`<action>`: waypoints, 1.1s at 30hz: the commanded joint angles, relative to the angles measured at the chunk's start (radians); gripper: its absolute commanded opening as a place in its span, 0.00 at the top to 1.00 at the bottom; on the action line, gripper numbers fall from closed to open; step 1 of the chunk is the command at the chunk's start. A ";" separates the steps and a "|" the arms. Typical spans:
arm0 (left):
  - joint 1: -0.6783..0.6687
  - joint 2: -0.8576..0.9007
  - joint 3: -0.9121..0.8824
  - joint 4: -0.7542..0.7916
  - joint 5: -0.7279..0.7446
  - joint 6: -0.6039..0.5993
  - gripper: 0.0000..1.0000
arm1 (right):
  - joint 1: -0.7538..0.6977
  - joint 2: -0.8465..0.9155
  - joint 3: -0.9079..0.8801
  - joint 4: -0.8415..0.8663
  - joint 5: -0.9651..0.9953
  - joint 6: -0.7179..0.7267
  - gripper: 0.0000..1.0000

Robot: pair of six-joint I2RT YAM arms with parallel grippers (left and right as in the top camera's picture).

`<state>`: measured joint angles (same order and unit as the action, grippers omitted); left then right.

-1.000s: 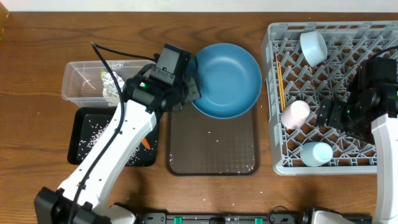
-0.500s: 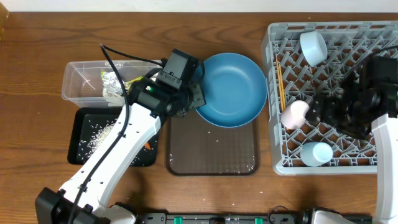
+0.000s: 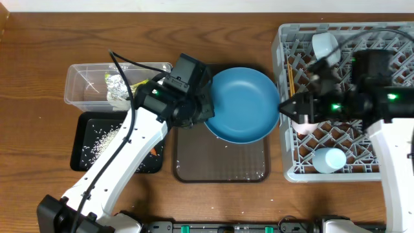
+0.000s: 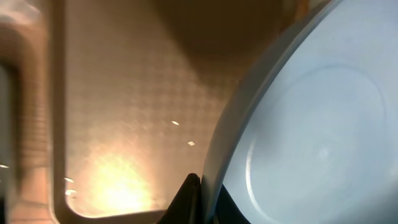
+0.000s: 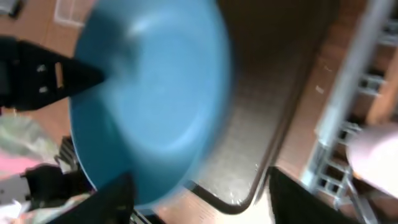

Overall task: Sort waste into correct bins and load items into the dishwasher rack
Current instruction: 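Reach the right gripper to the raised blue plate rim and grasp it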

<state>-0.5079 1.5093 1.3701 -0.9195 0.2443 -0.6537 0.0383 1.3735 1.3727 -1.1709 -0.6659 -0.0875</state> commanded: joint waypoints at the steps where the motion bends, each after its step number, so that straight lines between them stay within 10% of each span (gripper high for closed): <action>1: -0.019 -0.011 0.022 0.002 0.077 0.014 0.94 | 0.095 -0.008 0.012 0.025 -0.019 -0.022 0.43; 13: -0.020 -0.011 0.022 0.000 0.077 0.036 0.94 | 0.238 -0.007 0.012 0.061 0.385 0.086 0.42; 33: -0.020 -0.011 0.022 -0.014 0.032 0.055 0.94 | 0.238 0.010 -0.010 0.145 0.513 0.103 0.51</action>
<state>-0.5312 1.5089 1.3697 -0.9352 0.2779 -0.6140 0.2733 1.3743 1.3731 -1.0241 -0.1780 0.0017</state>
